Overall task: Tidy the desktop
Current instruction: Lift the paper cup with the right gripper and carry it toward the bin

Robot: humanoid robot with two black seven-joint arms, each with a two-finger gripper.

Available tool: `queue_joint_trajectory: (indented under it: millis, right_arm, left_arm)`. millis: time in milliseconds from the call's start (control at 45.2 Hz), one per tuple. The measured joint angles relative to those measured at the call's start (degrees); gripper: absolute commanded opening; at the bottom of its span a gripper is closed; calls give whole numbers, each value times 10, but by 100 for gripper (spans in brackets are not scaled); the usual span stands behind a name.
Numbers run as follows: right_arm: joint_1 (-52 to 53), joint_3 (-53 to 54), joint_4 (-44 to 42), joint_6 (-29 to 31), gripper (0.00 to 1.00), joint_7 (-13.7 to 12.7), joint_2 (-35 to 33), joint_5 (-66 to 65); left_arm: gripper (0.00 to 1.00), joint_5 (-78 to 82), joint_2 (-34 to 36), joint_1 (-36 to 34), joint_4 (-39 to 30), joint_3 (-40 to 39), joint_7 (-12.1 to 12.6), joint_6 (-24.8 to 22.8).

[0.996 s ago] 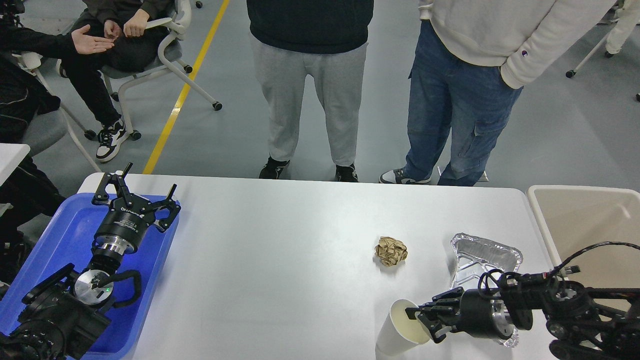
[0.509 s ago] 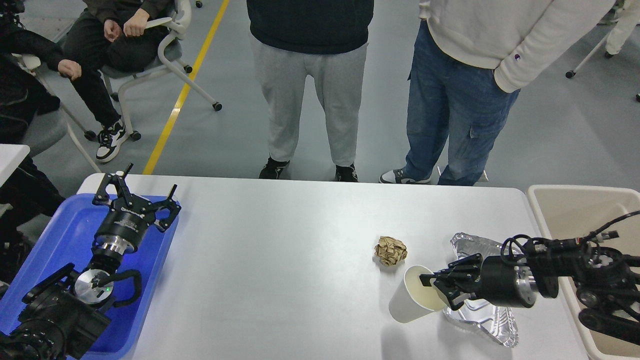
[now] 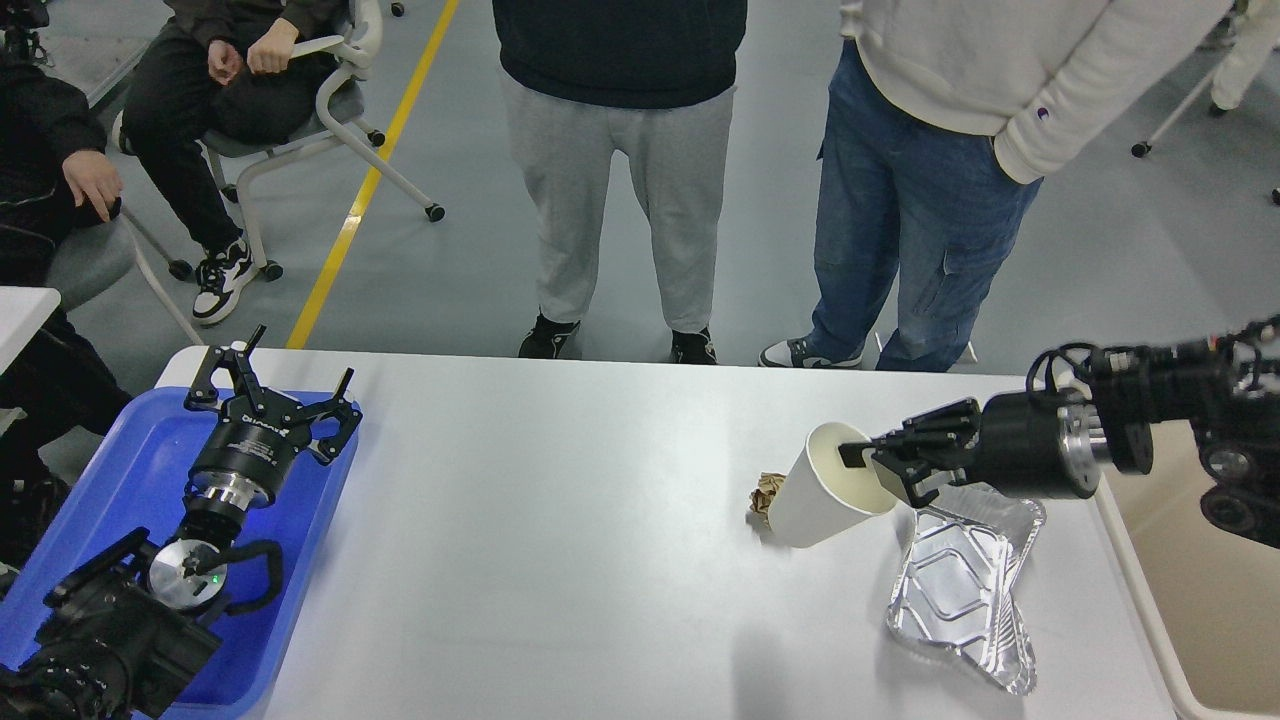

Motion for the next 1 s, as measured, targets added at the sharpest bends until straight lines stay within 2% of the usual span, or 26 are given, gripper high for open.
queue_joint_trajectory:
  millis: [598,996]
  right_arm:
    - [152,2,24,97,0,2,-37,66]
    - [189,8,28,125,0,2,-50,85]
  left_arm:
    - [100,1,0,0,0,0,0,0]
    - [100,0,1,0,0,0,0,0]
